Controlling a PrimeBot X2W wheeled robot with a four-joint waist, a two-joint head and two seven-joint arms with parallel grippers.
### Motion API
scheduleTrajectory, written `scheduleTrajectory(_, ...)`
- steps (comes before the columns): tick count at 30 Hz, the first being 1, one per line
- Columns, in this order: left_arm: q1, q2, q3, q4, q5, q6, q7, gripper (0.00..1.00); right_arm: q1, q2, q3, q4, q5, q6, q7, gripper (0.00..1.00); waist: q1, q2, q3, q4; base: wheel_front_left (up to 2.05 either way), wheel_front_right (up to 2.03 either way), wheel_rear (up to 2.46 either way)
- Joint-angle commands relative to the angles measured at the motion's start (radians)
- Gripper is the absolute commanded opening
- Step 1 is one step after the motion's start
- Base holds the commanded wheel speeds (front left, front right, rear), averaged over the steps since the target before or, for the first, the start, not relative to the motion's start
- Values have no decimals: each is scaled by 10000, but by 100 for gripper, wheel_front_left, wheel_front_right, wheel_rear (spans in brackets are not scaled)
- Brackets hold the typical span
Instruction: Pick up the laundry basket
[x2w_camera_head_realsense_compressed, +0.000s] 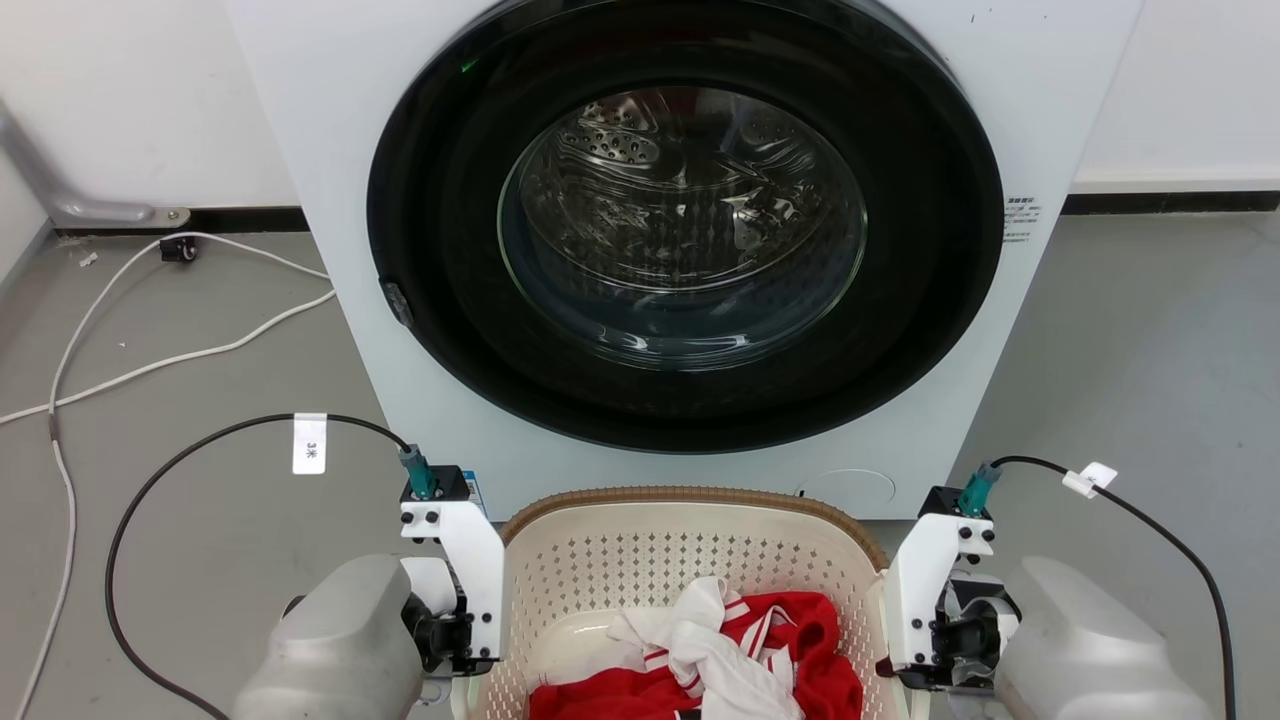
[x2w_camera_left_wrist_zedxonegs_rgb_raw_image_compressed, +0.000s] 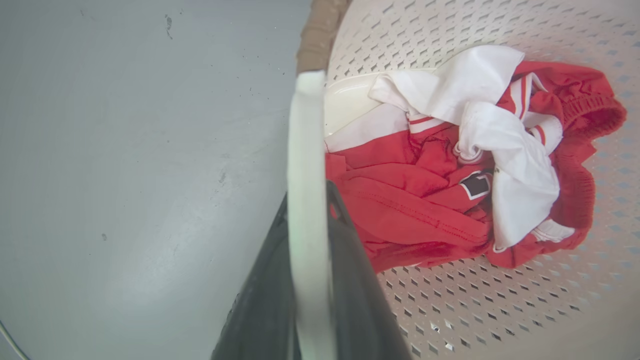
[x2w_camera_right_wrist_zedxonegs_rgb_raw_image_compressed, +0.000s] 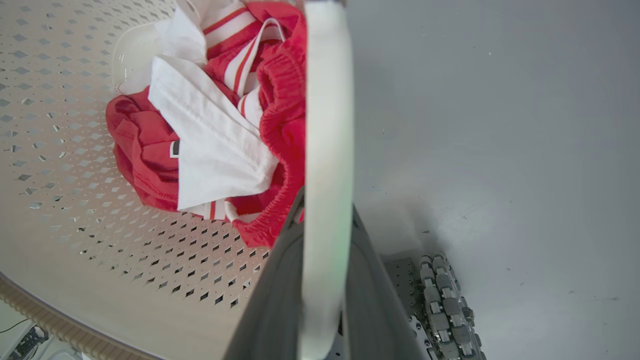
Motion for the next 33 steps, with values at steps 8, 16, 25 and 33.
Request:
scheduleTrajectory(8, 25, -297, -102, -98, -155, -101, -98, 0, 65, 341, -168, -131, -61, 144, 38, 0, 0, -1, -19, 21, 0, 0, 0)
scheduleTrajectory(16, 53, -295, -168, -101, -228, -102, -122, 0, 107, 356, -267, -131, -143, 145, 50, 0, 0, -1, -19, 26, 0, 0, 0)
scheduleTrajectory(25, 74, -257, -253, -140, -304, -102, -166, 0, 132, 367, -374, -132, -240, 145, 99, 0, 0, -1, -49, 32, 0, 0, 0)
scheduleTrajectory(33, 76, -253, -333, -141, -378, -102, -172, 0, 153, 376, -463, -132, -316, 145, 104, 0, 0, -1, -57, 52, 0, 0, 0)
